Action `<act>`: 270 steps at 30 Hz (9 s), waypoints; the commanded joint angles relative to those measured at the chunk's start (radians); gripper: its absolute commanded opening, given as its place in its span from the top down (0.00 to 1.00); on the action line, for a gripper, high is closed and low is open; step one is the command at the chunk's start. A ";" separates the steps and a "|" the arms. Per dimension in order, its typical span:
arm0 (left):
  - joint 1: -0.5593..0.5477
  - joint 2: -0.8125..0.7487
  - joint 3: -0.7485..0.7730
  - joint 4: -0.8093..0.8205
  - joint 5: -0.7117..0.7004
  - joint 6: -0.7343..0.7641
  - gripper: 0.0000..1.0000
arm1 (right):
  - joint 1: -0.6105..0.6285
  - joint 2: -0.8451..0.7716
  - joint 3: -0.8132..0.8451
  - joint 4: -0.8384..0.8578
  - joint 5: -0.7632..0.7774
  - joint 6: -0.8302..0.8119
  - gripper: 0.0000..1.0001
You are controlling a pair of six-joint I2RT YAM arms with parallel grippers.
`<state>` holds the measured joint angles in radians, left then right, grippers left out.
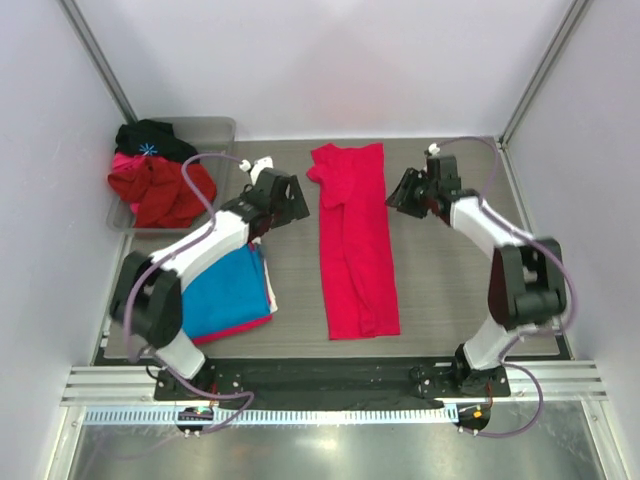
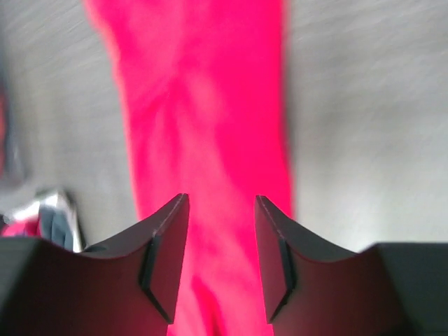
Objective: Fold and stack the t-shirts
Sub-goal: Fold the tshirt
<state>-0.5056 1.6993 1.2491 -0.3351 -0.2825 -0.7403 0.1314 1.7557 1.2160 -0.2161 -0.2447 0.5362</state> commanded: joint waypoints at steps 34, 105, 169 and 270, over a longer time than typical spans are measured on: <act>-0.330 -0.538 -0.533 -0.019 0.083 -0.113 0.06 | 0.729 -0.631 -0.512 -0.075 0.103 0.188 0.44; -0.636 -0.365 -0.738 0.240 0.062 -0.435 0.58 | 0.715 -0.757 -0.770 -0.353 0.427 0.423 0.57; 0.079 0.376 0.318 0.102 0.459 -0.090 0.73 | 0.172 0.327 0.496 -0.316 0.413 -0.015 0.51; -0.056 0.066 -0.111 0.176 0.419 -0.018 1.00 | 0.235 -0.178 -0.257 0.023 0.297 -0.061 0.99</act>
<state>-0.5583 1.8370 1.1290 -0.1459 0.1524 -0.7818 0.3588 1.6920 0.9855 -0.2211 0.0422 0.4713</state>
